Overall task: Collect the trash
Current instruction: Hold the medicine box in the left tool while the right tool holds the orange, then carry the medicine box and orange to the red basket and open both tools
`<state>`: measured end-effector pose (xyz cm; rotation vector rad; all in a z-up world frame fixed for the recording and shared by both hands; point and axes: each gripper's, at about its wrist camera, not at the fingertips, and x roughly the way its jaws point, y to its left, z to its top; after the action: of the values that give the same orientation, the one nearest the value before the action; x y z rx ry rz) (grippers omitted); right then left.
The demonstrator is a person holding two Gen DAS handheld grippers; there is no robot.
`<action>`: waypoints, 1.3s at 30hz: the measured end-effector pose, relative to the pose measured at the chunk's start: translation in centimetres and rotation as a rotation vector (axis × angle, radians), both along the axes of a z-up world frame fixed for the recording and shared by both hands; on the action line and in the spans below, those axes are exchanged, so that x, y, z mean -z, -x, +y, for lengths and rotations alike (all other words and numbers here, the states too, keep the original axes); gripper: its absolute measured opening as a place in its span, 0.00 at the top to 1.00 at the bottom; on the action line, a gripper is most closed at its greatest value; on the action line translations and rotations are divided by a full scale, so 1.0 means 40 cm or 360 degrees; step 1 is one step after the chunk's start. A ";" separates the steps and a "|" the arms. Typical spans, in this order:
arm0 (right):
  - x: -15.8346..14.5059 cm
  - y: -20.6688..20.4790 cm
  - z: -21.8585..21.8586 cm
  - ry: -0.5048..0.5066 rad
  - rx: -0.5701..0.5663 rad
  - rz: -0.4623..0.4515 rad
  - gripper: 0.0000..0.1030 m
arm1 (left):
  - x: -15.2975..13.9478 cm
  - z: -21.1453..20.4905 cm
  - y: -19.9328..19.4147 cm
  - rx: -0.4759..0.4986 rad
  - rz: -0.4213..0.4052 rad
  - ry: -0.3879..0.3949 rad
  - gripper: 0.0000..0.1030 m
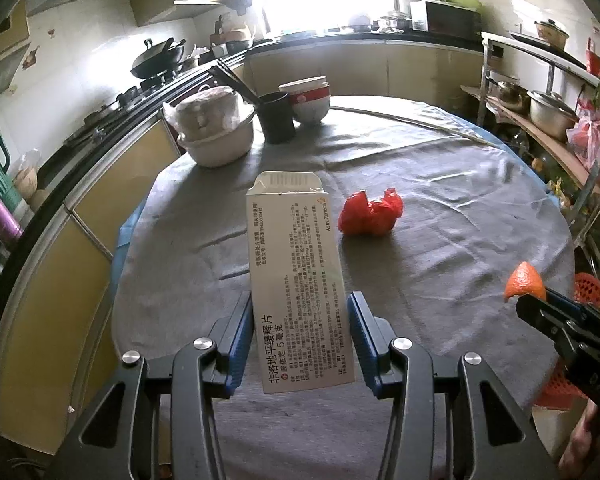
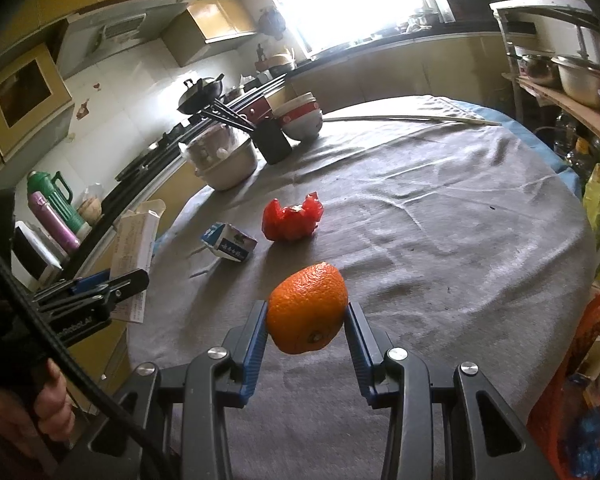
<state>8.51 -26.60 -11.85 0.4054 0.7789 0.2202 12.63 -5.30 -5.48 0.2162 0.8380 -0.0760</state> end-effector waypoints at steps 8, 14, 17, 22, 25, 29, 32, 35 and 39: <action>-0.010 0.019 -0.026 -0.0014 0.0033 -0.0018 0.60 | -0.011 -0.033 0.011 0.0047 -0.0019 -0.0024 0.53; -0.009 0.030 -0.052 -0.0031 0.0070 -0.0020 0.60 | -0.012 -0.064 0.017 0.0090 -0.0021 -0.0046 0.53; -0.007 0.035 -0.066 -0.0036 0.0088 -0.0017 0.60 | -0.011 -0.083 0.019 0.0111 -0.0021 -0.0054 0.53; -0.001 0.044 -0.089 -0.0049 0.0123 -0.0012 0.60 | -0.007 -0.111 0.021 0.0152 -0.0014 -0.0068 0.53; 0.002 0.049 -0.104 -0.0057 0.0143 -0.0008 0.60 | -0.005 -0.127 0.023 0.0174 -0.0012 -0.0078 0.53; 0.003 0.058 -0.125 -0.0070 0.0172 -0.0008 0.60 | -0.005 -0.147 0.024 0.0202 -0.0014 -0.0093 0.53; 0.003 0.064 -0.140 -0.0074 0.0196 -0.0012 0.60 | -0.006 -0.164 0.025 0.0225 -0.0016 -0.0105 0.53; 0.003 0.074 -0.160 -0.0081 0.0225 -0.0014 0.60 | -0.007 -0.184 0.028 0.0253 -0.0017 -0.0118 0.53; 0.005 0.090 -0.190 -0.0089 0.0273 -0.0020 0.60 | -0.009 -0.212 0.034 0.0294 -0.0026 -0.0141 0.53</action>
<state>4.91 -34.21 -12.03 0.5208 0.7227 0.0842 11.25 -13.77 -5.12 0.3769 0.8046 -0.2106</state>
